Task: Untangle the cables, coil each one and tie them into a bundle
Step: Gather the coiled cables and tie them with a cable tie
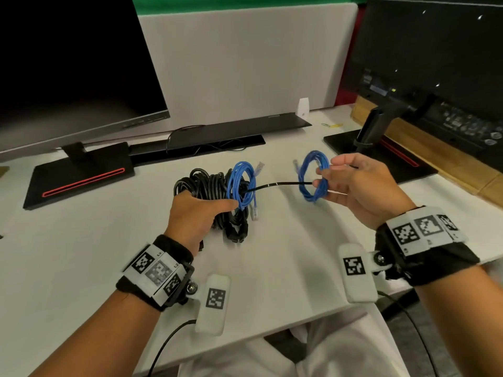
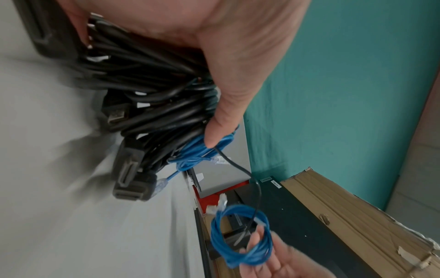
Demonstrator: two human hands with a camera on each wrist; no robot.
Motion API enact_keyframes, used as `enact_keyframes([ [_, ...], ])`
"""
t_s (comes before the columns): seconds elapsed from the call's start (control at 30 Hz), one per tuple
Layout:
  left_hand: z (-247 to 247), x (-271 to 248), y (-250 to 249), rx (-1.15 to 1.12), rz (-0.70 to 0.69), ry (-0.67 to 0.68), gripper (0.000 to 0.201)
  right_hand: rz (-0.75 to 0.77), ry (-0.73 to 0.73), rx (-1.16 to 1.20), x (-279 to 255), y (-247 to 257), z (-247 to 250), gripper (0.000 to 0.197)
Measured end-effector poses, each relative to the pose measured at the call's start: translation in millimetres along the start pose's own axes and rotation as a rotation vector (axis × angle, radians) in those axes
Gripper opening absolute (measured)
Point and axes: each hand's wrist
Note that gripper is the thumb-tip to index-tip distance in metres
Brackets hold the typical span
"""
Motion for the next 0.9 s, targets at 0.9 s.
enact_keyframes([
  [0.9, -4.2, -23.0, -17.6, -0.135, 0.073, 0.233, 0.025, -0.044, -0.101, 0.289, -3.4, -85.5, -82.8, 0.012],
])
Point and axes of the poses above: each hand's wrist, its own x-axis towards the middle knuckle, its own z-axis out of the back of the hand, y = z × x, and after that the axes turned 13 degrees about x, right-handed
